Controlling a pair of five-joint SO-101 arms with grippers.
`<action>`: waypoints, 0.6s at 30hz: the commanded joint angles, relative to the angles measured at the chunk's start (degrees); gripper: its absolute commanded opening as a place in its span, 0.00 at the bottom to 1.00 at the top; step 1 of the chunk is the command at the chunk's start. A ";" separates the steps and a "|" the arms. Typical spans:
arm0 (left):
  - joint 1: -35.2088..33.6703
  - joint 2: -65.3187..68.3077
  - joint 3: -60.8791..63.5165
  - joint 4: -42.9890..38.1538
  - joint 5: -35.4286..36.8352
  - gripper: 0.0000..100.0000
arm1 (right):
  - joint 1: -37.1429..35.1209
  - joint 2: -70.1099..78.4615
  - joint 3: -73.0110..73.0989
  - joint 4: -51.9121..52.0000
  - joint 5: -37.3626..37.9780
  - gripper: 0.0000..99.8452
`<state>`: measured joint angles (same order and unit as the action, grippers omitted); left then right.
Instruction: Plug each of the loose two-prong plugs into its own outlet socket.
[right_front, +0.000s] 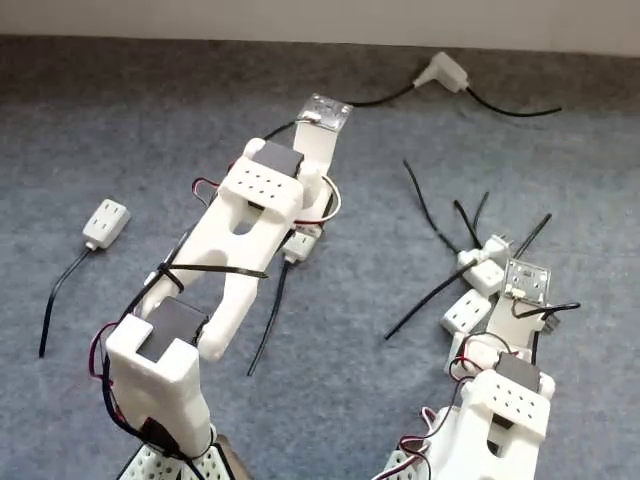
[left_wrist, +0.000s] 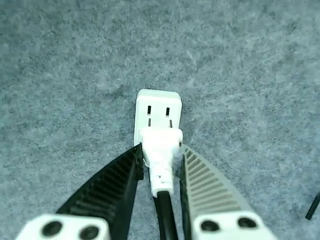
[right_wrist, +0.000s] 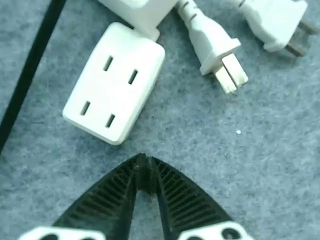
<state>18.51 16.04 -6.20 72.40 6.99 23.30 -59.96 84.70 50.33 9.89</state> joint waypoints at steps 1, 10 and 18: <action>-1.01 -0.48 -1.89 -2.55 1.32 0.01 | -0.40 0.22 -0.13 -1.01 -0.62 0.01; -0.92 -0.31 -1.80 -2.81 1.23 0.01 | -0.48 0.22 -0.31 -1.10 -0.62 0.01; -0.66 3.21 -2.42 -2.90 1.23 0.01 | -0.48 0.22 -0.31 -1.10 -0.62 0.01</action>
<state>18.33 18.95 -6.29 70.64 7.69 23.30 -59.96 84.70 50.33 9.89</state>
